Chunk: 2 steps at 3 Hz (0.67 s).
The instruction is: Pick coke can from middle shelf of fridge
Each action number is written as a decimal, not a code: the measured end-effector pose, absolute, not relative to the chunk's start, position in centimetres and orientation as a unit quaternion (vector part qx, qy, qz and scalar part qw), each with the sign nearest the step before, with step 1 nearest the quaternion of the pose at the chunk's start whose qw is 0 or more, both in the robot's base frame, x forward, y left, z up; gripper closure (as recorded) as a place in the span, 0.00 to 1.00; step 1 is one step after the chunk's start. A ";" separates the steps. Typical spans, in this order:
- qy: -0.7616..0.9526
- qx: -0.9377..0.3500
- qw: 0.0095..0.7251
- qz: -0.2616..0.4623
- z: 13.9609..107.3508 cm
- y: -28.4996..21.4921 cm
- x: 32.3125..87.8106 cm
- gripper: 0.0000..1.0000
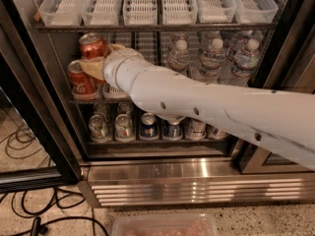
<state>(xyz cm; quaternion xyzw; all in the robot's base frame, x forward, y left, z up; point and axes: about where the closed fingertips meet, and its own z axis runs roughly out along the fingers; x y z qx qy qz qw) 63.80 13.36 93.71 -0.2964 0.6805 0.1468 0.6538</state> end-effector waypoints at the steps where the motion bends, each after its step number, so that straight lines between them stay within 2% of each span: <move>1: 0.683 -0.319 0.632 0.180 92.9 14.4 60.8 1.00; 2: 0.686 -0.332 0.615 0.201 92.7 15.0 58.4 1.00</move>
Offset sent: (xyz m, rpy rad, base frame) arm -0.0181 0.0063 -0.0048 -0.0020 0.0220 0.0457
